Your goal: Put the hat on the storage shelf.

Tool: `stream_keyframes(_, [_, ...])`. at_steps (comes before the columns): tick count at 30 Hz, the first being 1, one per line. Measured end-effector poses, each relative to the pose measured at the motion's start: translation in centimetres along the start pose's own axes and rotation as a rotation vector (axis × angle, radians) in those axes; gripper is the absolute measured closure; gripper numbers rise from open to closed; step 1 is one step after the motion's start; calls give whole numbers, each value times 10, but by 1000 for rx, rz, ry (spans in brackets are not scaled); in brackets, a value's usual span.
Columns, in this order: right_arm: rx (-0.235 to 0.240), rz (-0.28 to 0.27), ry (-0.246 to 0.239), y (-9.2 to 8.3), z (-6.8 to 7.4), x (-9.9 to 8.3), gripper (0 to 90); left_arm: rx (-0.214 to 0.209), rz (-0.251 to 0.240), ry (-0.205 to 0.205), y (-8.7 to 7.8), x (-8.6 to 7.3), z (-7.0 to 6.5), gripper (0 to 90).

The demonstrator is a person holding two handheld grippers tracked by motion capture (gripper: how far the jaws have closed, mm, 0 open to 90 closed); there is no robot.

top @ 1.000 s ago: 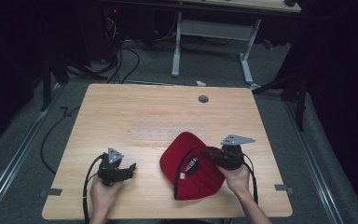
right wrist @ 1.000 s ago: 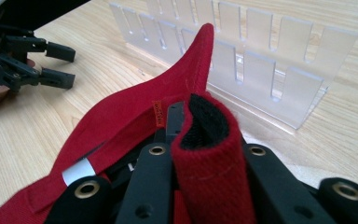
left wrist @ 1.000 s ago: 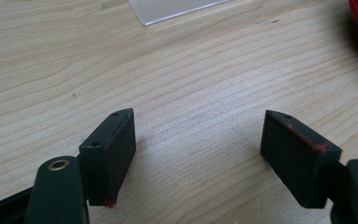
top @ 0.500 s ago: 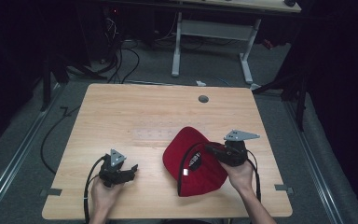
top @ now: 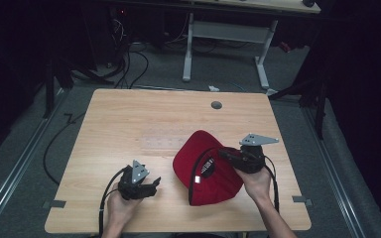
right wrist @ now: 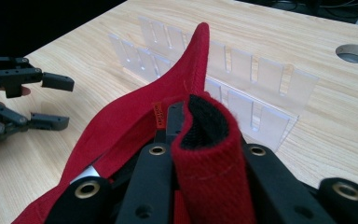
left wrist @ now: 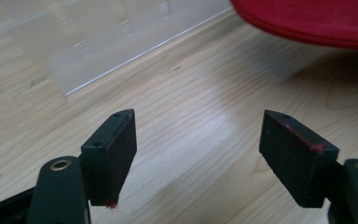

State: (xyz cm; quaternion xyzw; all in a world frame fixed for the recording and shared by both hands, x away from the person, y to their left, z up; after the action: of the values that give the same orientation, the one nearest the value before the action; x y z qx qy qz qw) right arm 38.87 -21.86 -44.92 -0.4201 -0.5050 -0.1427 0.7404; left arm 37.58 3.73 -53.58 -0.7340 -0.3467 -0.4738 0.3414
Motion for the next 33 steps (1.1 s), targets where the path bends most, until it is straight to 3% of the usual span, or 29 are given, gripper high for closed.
stream_keyframes(10, [10,-8,-4,1,3,10,809,-70,-7,33,6,5,-31,273])
stream_keyframes(19, [18,-23,-8,2,8,21,808,-74,8,44,14,-1,-37,266])
stream_keyframes(33, [24,-46,7,8,13,31,808,-105,-2,43,19,2,-52,265])
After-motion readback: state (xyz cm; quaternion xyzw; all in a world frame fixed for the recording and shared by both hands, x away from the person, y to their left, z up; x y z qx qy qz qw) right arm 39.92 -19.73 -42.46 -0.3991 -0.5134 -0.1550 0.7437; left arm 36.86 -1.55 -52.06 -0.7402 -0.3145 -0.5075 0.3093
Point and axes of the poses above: each handheld gripper's, and its own axes: y roughly forward along the jaws, x roughly out of its top, z roughly to its left, the point moved 5 cm from there along y, roughly forward along the jaws, and after that the axes turned 5 degrees about -z, right-handed, at the moved point
